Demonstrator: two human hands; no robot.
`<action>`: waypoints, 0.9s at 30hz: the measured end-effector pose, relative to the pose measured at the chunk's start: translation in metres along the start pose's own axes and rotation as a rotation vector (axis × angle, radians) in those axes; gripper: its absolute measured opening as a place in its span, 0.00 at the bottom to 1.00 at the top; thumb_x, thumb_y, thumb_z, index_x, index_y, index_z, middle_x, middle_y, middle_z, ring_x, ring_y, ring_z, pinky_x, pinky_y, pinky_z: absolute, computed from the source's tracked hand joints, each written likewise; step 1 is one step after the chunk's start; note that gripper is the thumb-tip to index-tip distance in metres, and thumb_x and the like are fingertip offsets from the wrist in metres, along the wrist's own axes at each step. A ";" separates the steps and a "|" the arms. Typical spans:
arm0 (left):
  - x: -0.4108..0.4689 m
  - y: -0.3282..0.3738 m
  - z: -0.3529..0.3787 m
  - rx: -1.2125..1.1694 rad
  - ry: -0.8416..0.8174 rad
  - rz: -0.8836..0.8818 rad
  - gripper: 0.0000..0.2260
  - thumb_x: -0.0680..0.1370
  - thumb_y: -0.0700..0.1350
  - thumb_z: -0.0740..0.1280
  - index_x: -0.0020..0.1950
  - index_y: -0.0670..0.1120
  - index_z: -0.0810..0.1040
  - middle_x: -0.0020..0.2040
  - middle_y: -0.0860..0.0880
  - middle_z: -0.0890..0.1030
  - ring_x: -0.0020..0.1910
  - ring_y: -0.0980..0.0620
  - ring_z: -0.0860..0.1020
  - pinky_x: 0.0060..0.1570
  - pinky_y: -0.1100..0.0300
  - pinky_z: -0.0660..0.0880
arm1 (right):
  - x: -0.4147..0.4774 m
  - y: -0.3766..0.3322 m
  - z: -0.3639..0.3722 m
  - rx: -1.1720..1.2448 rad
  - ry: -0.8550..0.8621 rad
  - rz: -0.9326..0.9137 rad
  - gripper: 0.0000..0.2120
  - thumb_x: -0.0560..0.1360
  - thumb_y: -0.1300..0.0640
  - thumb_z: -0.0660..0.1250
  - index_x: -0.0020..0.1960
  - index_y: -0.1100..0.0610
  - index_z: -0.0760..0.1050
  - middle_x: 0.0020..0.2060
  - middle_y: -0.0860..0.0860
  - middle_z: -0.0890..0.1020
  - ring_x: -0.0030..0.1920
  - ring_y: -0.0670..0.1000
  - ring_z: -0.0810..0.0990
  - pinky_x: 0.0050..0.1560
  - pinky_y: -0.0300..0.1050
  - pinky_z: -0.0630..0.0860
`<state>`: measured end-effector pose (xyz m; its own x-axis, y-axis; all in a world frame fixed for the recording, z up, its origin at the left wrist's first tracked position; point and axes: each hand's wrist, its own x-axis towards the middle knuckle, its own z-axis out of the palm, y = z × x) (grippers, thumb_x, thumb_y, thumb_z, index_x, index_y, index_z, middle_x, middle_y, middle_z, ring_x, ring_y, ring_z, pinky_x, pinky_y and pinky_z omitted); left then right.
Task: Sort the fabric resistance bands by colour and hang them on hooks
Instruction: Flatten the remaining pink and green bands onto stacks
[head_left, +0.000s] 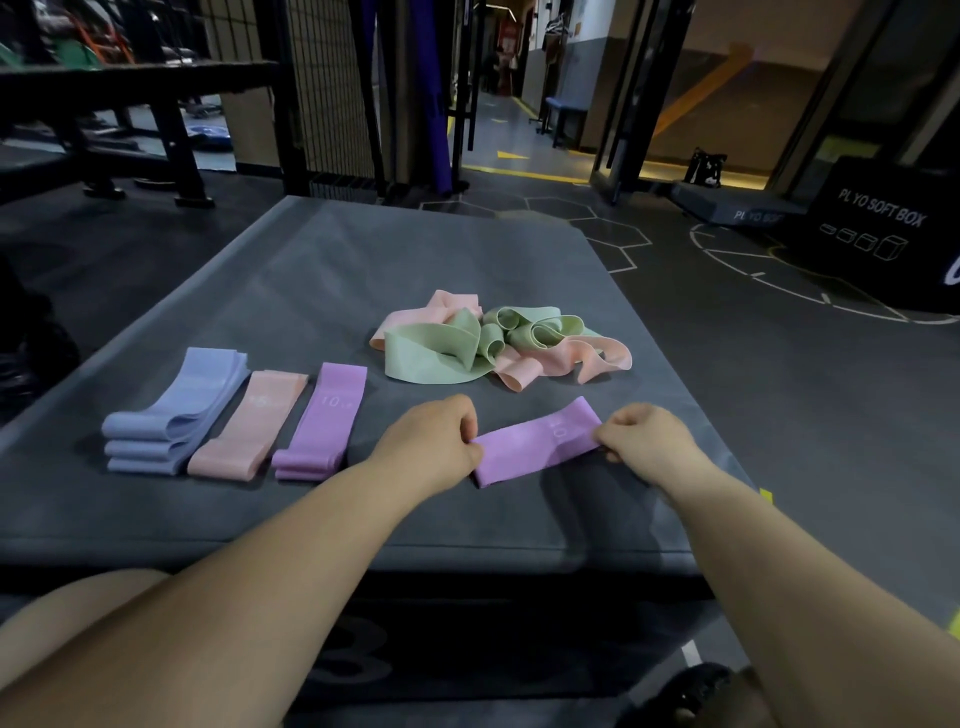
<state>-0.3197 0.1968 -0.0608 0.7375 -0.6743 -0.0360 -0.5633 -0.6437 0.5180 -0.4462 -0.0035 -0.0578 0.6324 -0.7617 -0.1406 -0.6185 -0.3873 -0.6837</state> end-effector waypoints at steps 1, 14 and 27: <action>-0.001 0.000 -0.002 -0.020 -0.009 -0.001 0.07 0.74 0.46 0.66 0.41 0.53 0.69 0.43 0.54 0.78 0.46 0.51 0.76 0.43 0.56 0.72 | 0.000 -0.002 0.002 0.106 -0.005 0.008 0.04 0.72 0.58 0.68 0.40 0.58 0.77 0.32 0.52 0.81 0.31 0.48 0.78 0.34 0.41 0.70; -0.032 -0.022 -0.042 -0.211 -0.039 -0.077 0.04 0.73 0.47 0.68 0.40 0.55 0.75 0.42 0.57 0.81 0.42 0.56 0.79 0.42 0.60 0.76 | -0.004 -0.055 0.043 0.729 -0.039 0.026 0.07 0.76 0.65 0.67 0.39 0.58 0.76 0.38 0.58 0.80 0.37 0.52 0.78 0.45 0.46 0.79; -0.059 -0.089 -0.084 -0.290 0.164 -0.248 0.06 0.72 0.46 0.69 0.36 0.47 0.82 0.33 0.53 0.80 0.32 0.56 0.74 0.31 0.65 0.68 | -0.003 -0.144 0.117 0.633 -0.116 -0.188 0.07 0.75 0.66 0.67 0.41 0.57 0.79 0.32 0.51 0.79 0.29 0.47 0.71 0.31 0.37 0.70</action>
<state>-0.2821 0.3243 -0.0325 0.9005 -0.4299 -0.0658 -0.2498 -0.6352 0.7308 -0.3044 0.1158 -0.0426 0.7708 -0.6364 -0.0298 -0.1223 -0.1019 -0.9873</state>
